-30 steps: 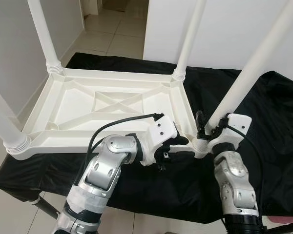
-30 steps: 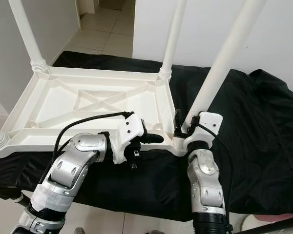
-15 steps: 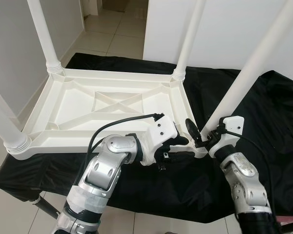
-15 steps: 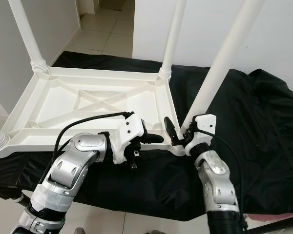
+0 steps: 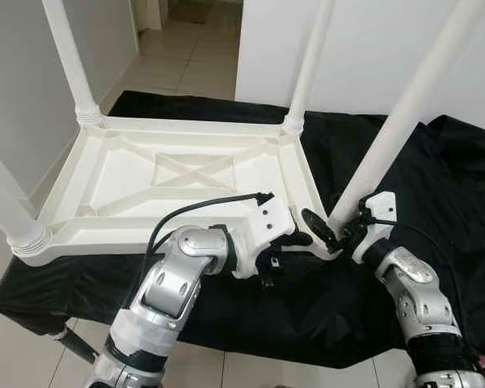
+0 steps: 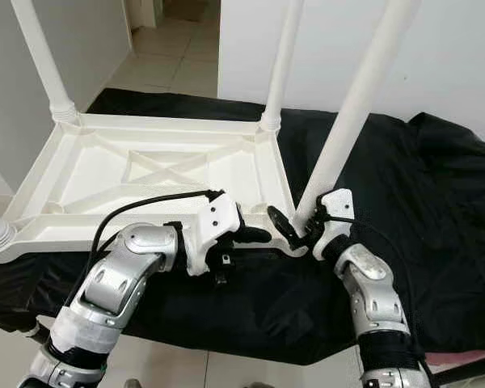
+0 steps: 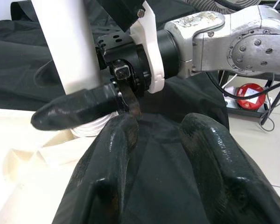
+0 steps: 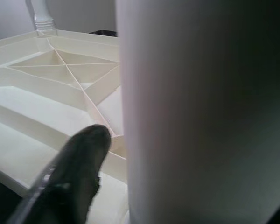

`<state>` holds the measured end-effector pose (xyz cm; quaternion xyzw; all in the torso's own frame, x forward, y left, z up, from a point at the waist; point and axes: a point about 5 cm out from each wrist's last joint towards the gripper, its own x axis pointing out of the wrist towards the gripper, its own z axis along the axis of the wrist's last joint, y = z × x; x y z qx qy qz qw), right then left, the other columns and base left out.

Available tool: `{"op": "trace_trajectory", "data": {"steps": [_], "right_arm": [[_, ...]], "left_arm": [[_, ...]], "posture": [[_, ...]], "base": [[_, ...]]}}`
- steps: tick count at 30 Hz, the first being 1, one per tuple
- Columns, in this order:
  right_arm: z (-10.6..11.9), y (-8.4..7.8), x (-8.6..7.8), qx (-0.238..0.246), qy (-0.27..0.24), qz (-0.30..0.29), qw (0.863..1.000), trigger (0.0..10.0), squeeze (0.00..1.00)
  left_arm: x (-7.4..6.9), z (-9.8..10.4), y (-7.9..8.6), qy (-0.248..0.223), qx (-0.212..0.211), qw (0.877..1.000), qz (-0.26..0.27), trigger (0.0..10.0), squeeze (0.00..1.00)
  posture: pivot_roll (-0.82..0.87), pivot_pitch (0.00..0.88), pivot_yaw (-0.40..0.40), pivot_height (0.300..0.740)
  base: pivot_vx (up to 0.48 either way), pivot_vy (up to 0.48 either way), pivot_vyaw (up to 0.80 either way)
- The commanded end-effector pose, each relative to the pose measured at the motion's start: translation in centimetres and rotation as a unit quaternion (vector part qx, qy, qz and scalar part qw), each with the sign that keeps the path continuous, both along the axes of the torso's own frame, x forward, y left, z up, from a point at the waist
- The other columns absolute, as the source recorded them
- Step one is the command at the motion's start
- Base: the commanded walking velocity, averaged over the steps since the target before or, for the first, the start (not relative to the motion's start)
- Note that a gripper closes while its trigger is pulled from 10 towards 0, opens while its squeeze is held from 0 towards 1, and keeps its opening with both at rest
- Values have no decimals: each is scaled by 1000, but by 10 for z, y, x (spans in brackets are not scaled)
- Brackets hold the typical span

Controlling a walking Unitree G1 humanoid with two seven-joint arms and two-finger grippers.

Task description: Building children table

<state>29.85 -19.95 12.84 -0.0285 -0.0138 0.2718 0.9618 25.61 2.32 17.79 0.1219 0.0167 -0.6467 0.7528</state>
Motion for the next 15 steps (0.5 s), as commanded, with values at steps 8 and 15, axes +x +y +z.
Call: {"op": "trace_trajectory", "data": {"steps": [8, 15], "right_arm": [[-12, -6, 8, 7, 21, 11, 1000, 0, 0], [-13, -4, 8, 10, 18, 11, 1000, 5804, 0]], "left_arm": [[11, -2, 1, -18, 3, 997, 69, 10000, 0], [13, -1, 3, -20, 2, 997, 73, 10000, 0]], "posture": [[-63, 0, -28, 740], [-67, 0, -32, 740]], "base": [[0, 0, 0], [0, 0, 0]]}}
